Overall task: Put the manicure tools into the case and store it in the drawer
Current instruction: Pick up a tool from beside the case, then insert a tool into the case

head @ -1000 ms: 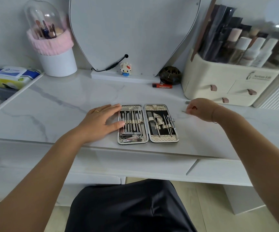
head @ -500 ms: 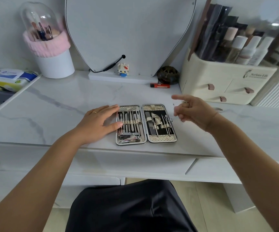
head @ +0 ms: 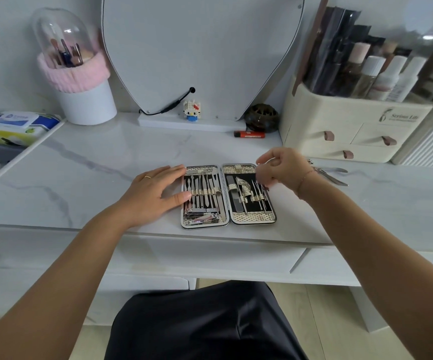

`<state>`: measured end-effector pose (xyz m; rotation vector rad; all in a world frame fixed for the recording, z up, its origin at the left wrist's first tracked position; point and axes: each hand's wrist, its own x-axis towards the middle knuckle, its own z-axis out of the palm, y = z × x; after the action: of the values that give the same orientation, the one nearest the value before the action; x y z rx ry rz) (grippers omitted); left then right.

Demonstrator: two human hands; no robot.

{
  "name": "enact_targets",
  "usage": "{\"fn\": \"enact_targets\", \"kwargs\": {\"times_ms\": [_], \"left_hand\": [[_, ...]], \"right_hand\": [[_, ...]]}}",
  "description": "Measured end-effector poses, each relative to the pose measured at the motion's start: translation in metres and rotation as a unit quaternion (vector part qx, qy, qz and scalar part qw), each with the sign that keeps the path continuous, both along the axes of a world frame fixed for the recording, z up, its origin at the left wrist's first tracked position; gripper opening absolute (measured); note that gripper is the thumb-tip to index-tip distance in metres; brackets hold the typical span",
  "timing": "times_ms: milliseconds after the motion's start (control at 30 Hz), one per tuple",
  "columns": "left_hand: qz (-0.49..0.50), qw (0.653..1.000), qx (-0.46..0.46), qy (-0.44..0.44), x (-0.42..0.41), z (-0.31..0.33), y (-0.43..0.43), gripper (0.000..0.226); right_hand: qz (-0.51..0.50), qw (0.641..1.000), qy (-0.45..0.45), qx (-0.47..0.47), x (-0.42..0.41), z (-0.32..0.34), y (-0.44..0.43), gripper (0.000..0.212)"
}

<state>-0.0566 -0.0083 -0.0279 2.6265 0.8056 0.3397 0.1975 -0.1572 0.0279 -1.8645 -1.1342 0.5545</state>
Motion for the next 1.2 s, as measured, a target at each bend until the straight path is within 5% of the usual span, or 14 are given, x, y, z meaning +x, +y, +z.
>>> {"fn": "enact_targets", "kwargs": {"times_ms": [267, 633, 800, 900, 1200], "left_hand": [[0.002, 1.0, 0.005, -0.004, 0.0, -0.002, 0.002, 0.099], [0.0, 1.0, -0.004, 0.001, 0.0, -0.001, 0.001, 0.089], [0.001, 1.0, -0.003, -0.001, 0.001, -0.002, 0.002, 0.087], [0.0, 1.0, -0.002, -0.005, 0.001, -0.001, 0.001, 0.088], [-0.002, 1.0, 0.004, -0.004, 0.0, -0.001, 0.002, 0.089]], "right_hand": [[0.022, 0.99, -0.128, -0.052, 0.006, -0.015, 0.002, 0.009], [0.056, 0.991, -0.117, -0.034, 0.013, -0.017, -0.019, 0.014], [-0.118, 0.973, -0.189, 0.059, 0.055, -0.01, -0.045, 0.016], [-0.22, 0.952, -0.213, 0.014, 0.088, -0.013, -0.065, 0.017], [-0.218, 0.948, -0.223, -0.066, 0.105, -0.037, -0.079, 0.01]]}}
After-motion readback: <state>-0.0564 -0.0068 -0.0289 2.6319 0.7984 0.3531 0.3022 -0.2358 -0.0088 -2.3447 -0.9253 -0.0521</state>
